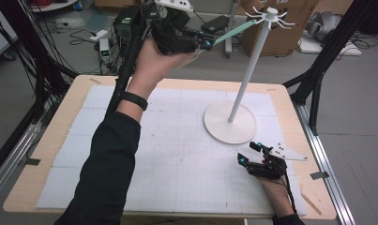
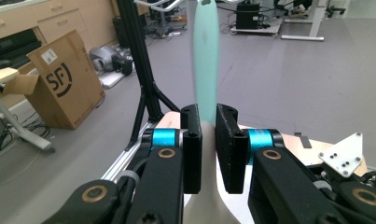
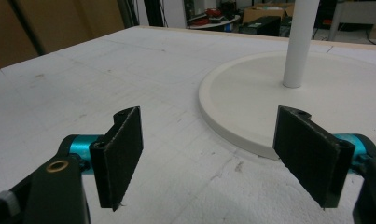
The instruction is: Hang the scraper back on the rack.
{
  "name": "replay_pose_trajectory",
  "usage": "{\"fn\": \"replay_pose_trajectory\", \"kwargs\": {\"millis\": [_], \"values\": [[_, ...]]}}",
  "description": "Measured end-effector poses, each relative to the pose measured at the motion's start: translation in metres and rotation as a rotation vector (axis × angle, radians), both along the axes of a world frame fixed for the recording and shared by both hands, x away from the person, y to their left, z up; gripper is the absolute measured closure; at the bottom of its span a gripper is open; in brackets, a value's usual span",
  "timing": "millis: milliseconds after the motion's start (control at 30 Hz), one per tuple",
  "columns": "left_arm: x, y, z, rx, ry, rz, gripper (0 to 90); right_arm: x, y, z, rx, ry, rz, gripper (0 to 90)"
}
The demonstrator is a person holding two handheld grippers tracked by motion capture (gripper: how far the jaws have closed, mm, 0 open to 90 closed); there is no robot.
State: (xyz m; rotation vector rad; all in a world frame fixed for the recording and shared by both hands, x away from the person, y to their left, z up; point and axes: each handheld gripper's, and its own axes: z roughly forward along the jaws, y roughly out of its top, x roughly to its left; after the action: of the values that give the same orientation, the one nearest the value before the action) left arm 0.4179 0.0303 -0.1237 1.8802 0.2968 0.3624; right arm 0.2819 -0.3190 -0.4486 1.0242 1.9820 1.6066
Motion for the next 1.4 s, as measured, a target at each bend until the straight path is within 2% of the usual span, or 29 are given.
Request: {"fn": "replay_pose_trajectory", "kwargs": {"millis": [533,700,800,1000,1133,1167,1233,1300,1400], "values": [[-0.0006,-0.0043,-0.0025,0.016,-0.004,-0.006,81.3,0.0,0.0,0.0,0.0,-0.001,0.0,23.7],[0.0002,-0.0047,-0.0027,0.028,-0.014,0.003,81.2,0.0,0.0,0.0,0.0,-0.001,0.0,23.7],[0.0017,-0.0038,-0.0031,0.034,-0.006,0.031,81.2,-0.0001,0.0001,0.0,0.002,0.001,0.0,23.7],[0.0018,-0.0055,-0.004,0.036,-0.011,0.018,81.1,0.0,0.0,0.0,0.002,0.001,0.001,23.6],[0.0011,-0.0063,-0.0062,0.028,0.0,0.015,80.2,-0.0001,0.0001,0.0,0.002,-0.001,-0.001,23.6],[0.0009,-0.0061,-0.0064,0.032,-0.005,0.017,78.8,-0.0001,0.0001,0.0,0.002,0.001,0.0,23.6],[0.0005,-0.0062,-0.0067,0.022,-0.001,0.044,67.3,-0.0001,0.0,0.0,0.001,-0.001,0.0,23.6],[0.0,-0.0056,-0.0064,0.017,0.006,0.054,63.1,-0.0001,0.0001,0.0,0.0,-0.001,-0.001,23.6],[-0.0039,-0.0024,-0.0079,0.005,0.004,0.062,50.5,-0.0001,0.0,0.0,-0.001,-0.002,0.0,23.7]]}}
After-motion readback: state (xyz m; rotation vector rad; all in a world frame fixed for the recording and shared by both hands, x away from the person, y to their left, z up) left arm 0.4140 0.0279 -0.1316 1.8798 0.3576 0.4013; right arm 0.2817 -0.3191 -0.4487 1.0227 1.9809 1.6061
